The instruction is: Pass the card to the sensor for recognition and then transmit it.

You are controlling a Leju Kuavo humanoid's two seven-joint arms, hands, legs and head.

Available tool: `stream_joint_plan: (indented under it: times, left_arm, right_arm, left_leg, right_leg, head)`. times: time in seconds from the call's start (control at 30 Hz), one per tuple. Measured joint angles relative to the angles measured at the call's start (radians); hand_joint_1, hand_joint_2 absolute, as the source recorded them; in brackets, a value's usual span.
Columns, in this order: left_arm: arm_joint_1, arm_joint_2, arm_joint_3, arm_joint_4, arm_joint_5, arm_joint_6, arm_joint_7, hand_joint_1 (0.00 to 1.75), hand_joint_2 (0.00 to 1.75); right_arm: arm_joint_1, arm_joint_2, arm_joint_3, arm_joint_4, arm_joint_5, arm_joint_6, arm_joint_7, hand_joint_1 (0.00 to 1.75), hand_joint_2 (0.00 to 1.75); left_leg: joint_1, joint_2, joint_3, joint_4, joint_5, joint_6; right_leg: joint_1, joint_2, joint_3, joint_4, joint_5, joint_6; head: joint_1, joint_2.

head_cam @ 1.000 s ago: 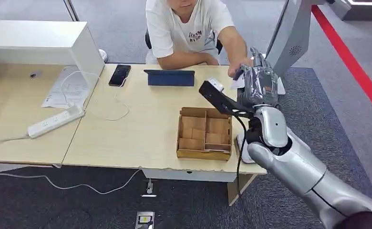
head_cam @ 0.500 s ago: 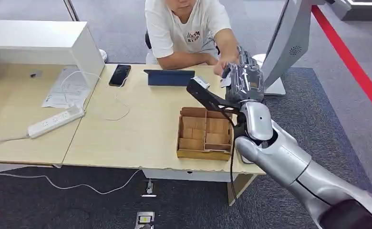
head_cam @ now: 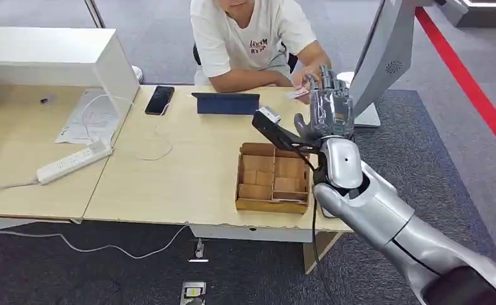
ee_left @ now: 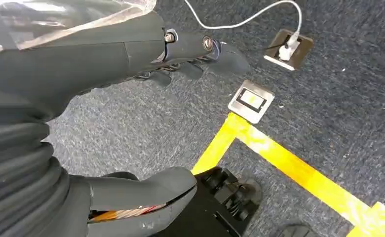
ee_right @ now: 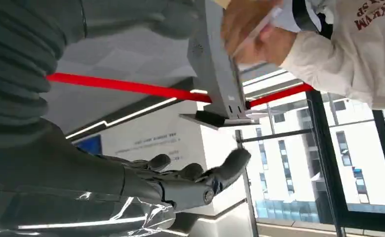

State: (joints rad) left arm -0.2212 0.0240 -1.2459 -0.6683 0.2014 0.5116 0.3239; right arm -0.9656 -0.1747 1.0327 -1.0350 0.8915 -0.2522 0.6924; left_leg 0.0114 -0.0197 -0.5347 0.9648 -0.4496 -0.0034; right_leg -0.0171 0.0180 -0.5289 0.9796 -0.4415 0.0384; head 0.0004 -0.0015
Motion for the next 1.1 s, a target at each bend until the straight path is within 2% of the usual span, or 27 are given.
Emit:
stream_joint_plan:
  times: [0.3,0.37,0.47,0.5,0.63,0.77,0.97,1.1]
  left_arm:
    - [0.000,-0.002,0.002,0.001,-0.018,0.000,0.003,0.00,1.75]
    - [0.002,-0.004,0.008,0.002,-0.018,0.002,0.002,0.00,1.75]
    - [0.007,-0.005,0.021,0.002,-0.008,0.011,-0.006,0.00,1.75]
    - [0.009,-0.005,0.024,0.002,-0.006,0.016,-0.011,0.00,1.75]
    - [0.018,-0.005,0.034,0.003,0.017,0.037,-0.024,0.00,1.75]
    - [0.033,-0.005,0.048,0.007,0.045,0.052,-0.028,0.00,1.75]
    - [0.044,-0.005,0.049,0.013,0.064,0.066,-0.035,0.00,1.75]
    - [0.045,-0.005,0.049,0.017,0.066,0.067,-0.035,0.00,1.75]
  right_arm:
    - [0.032,-0.004,-0.049,-0.001,0.021,0.003,0.000,0.00,0.00]
    - [0.038,-0.007,-0.048,-0.009,-0.034,-0.052,0.000,0.00,0.00]
    - [0.046,-0.017,-0.044,-0.029,-0.133,-0.177,0.000,0.00,0.00]
    - [0.049,-0.021,-0.040,-0.038,-0.159,-0.210,0.000,0.00,1.75]
    - [0.078,-0.046,-0.023,-0.090,-0.273,-0.325,-0.014,0.00,1.75]
    - [0.149,-0.088,-0.009,-0.177,-0.341,-0.398,-0.049,0.00,1.75]
    - [0.313,-0.140,-0.008,-0.312,-0.323,-0.396,-0.156,0.00,1.75]
    - [0.427,-0.159,-0.018,-0.368,-0.296,-0.380,-0.193,0.00,1.75]
  left_leg:
    - [0.000,0.000,0.000,0.000,0.000,0.000]
    - [0.000,0.000,0.000,0.000,0.000,0.000]
    - [0.000,0.000,0.000,0.000,0.000,0.000]
    - [0.000,0.000,0.000,0.000,0.000,0.000]
    - [0.000,0.000,0.000,0.000,0.000,0.000]
    - [0.000,0.000,0.000,0.000,0.000,0.000]
    - [0.000,0.000,0.000,0.000,0.000,0.000]
    - [0.000,0.000,0.000,0.000,-0.001,0.000]
  right_leg:
    - [0.000,0.000,0.000,0.000,0.000,0.000]
    - [0.000,0.000,0.000,0.000,0.000,0.000]
    - [0.000,0.000,0.000,0.000,0.000,0.000]
    - [0.000,0.000,0.000,0.000,0.000,0.000]
    - [0.000,0.000,0.000,0.000,0.000,0.000]
    - [0.000,0.000,0.000,0.000,0.000,0.000]
    - [0.000,0.000,0.000,-0.001,0.000,0.000]
    - [0.000,0.000,0.000,-0.001,-0.001,0.000]
  head:
    - [0.000,0.000]
    - [0.000,0.000]
    - [0.000,0.000]
    - [0.000,0.000]
    - [0.000,0.000]
    - [0.000,0.000]
    - [0.000,0.000]
    - [0.000,0.000]
